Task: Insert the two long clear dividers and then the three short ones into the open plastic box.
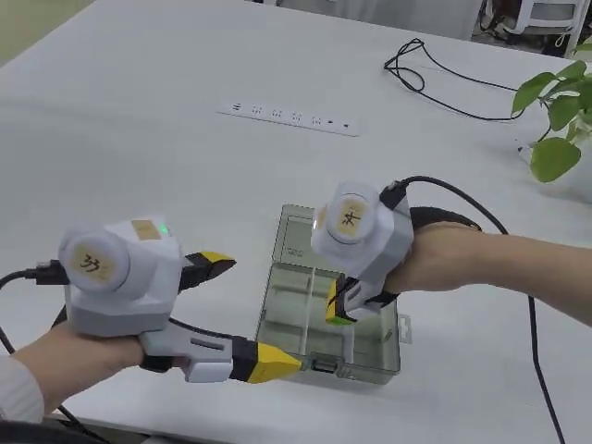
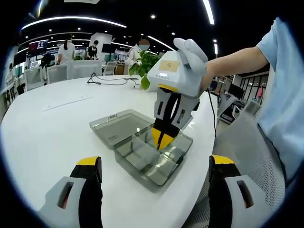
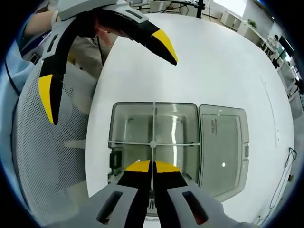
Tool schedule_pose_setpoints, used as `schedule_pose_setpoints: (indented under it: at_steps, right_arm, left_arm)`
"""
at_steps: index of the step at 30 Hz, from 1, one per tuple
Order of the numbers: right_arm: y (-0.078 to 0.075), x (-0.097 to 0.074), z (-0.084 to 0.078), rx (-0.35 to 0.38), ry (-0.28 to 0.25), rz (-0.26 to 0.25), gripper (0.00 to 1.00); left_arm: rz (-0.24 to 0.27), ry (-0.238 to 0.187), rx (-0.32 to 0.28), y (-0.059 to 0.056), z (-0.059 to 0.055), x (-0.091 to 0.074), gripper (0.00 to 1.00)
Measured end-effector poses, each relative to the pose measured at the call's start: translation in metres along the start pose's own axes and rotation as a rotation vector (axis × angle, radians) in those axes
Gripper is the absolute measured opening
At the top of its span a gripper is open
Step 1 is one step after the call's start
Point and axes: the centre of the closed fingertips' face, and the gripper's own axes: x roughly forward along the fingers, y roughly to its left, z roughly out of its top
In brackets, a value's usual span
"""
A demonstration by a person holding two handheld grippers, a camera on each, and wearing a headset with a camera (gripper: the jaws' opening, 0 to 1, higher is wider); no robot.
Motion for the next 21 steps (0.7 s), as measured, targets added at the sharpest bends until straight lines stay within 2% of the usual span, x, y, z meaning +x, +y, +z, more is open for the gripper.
schedule_pose_setpoints:
  at_steps: [12, 15, 16, 21]
  right_arm:
    - [0.001, -0.001, -0.005, -0.039, -0.011, 0.004, 0.03]
    - [0.000, -0.004, -0.007, -0.055, -0.028, -0.005, 0.12]
    - [-0.003, -0.006, -0.006, -0.056, -0.052, -0.022, 0.16]
    - [-0.004, -0.015, -0.004, -0.019, -0.114, -0.023, 0.28]
  left_arm:
    - [0.000, 0.000, 0.005, 0.000, 0.001, -0.001, 0.95]
    - [0.001, -0.001, 0.004, 0.000, 0.001, 0.000, 0.95]
    - [0.001, -0.001, 0.005, 0.000, 0.001, 0.000, 0.95]
    - [-0.004, -0.001, 0.003, -0.001, 0.000, 0.002, 0.95]
